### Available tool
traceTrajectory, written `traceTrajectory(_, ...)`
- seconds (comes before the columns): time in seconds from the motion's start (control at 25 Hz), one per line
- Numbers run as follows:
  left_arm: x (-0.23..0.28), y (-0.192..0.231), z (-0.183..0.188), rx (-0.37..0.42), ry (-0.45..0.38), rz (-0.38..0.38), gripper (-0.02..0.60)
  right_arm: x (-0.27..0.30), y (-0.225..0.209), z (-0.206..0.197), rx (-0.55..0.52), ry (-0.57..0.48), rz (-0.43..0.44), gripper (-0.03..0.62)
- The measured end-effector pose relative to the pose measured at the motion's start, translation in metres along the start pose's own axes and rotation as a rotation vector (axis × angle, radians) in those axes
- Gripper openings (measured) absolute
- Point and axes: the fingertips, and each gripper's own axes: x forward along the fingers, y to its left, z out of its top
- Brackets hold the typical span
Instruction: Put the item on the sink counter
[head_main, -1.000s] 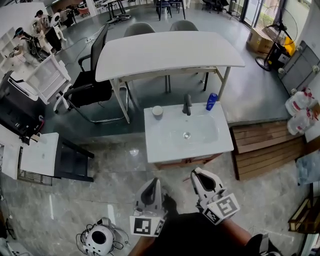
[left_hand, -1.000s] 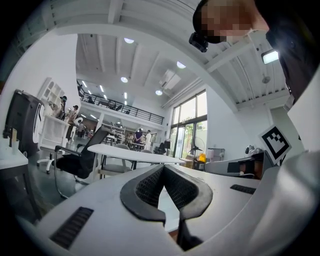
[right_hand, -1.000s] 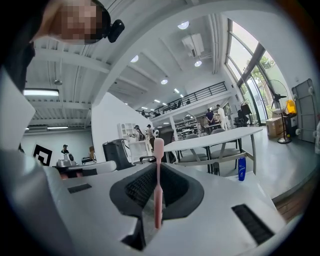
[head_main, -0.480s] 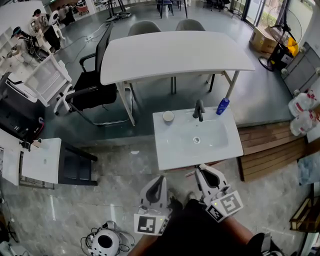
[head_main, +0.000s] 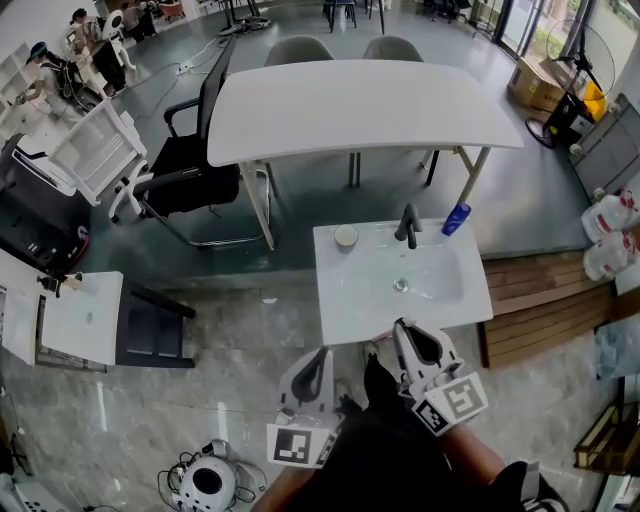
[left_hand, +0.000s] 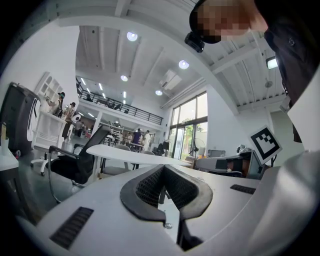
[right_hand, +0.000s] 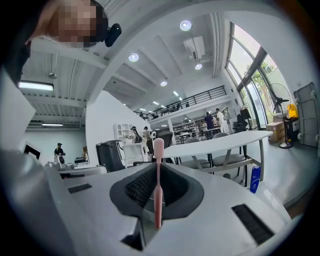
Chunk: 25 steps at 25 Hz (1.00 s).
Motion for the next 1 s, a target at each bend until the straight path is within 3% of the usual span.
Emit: traceTrajectory(1.0,0.134,0.038,0.007,0.003,0.008,0.053,0.015,0.126,-0.091,0.003,0.002,0.046,0.073,0.023)
